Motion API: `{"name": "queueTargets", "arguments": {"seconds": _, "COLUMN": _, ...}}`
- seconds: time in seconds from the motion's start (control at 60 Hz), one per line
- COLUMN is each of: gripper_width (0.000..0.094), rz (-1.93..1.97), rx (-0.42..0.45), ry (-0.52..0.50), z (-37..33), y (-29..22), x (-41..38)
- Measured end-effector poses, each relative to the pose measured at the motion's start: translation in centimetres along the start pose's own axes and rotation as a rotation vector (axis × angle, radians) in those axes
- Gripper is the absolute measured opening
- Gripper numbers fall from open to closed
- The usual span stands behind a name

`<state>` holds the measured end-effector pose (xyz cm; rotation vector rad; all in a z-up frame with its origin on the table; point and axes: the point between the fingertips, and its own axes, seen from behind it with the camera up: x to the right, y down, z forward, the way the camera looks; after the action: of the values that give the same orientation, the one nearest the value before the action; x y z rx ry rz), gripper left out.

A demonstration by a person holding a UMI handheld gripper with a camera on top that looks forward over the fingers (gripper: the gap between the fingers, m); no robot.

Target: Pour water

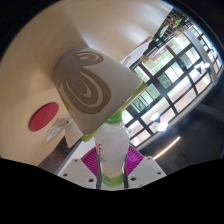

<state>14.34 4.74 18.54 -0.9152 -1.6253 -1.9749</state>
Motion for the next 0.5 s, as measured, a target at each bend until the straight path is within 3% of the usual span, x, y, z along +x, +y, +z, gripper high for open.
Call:
{"name": "queueTargets", "arguments": {"seconds": 0.267, "gripper_width": 0.0297, "rz": 0.298, "rx": 0.010, "ry": 0.013, "z": 0.9, "y": 1.6, "x": 1.3}}
{"name": "queueTargets", "arguments": {"seconds": 0.35, "gripper_width": 0.0298, "rz": 0.737, "rx": -0.033, "ry": 0.023, "z": 1.4, "y": 2.4, "x": 1.2}}
{"name": "queueTargets", "arguments": {"seconds": 0.5, "gripper_width": 0.0296, "rz": 1.748, "rx": 0.058, "ry": -0.107, "z": -0.1, "y": 1.7, "x": -1.0}}
